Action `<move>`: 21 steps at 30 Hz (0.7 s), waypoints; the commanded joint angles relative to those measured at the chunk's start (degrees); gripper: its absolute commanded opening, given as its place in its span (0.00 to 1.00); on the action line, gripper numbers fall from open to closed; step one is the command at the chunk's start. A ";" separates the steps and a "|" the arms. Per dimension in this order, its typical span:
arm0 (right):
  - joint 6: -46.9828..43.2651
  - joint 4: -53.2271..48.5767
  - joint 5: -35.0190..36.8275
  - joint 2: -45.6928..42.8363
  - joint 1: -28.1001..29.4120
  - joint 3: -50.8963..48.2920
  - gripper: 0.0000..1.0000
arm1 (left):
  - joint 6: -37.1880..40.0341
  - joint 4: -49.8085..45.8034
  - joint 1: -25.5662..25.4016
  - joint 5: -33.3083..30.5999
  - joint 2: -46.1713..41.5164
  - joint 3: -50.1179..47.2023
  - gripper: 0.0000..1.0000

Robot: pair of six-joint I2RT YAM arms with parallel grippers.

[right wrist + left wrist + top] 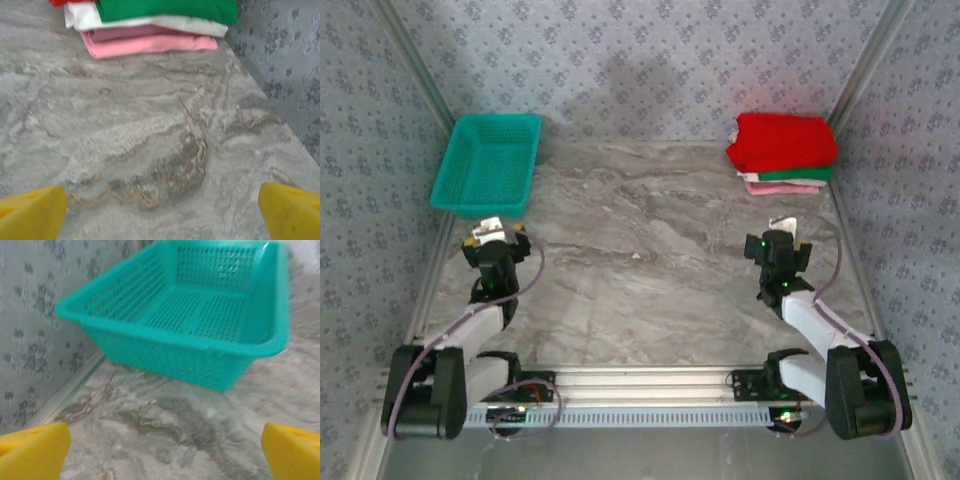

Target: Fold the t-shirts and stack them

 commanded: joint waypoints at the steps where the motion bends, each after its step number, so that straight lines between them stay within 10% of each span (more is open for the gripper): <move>1: -0.94 12.66 2.65 3.42 -0.28 -2.07 1.00 | -0.46 5.19 0.69 4.03 7.81 2.95 0.98; 9: -7.52 21.95 -2.56 20.69 -1.03 5.98 1.00 | 1.77 8.90 1.13 6.25 18.83 7.02 0.98; 14: -6.08 28.25 -6.07 21.93 -2.94 2.66 1.00 | 3.71 30.29 1.46 12.93 19.45 -4.22 0.98; 21: -3.50 35.54 -21.30 24.66 -10.59 -0.56 1.00 | 5.49 18.36 3.65 24.14 21.68 3.11 0.98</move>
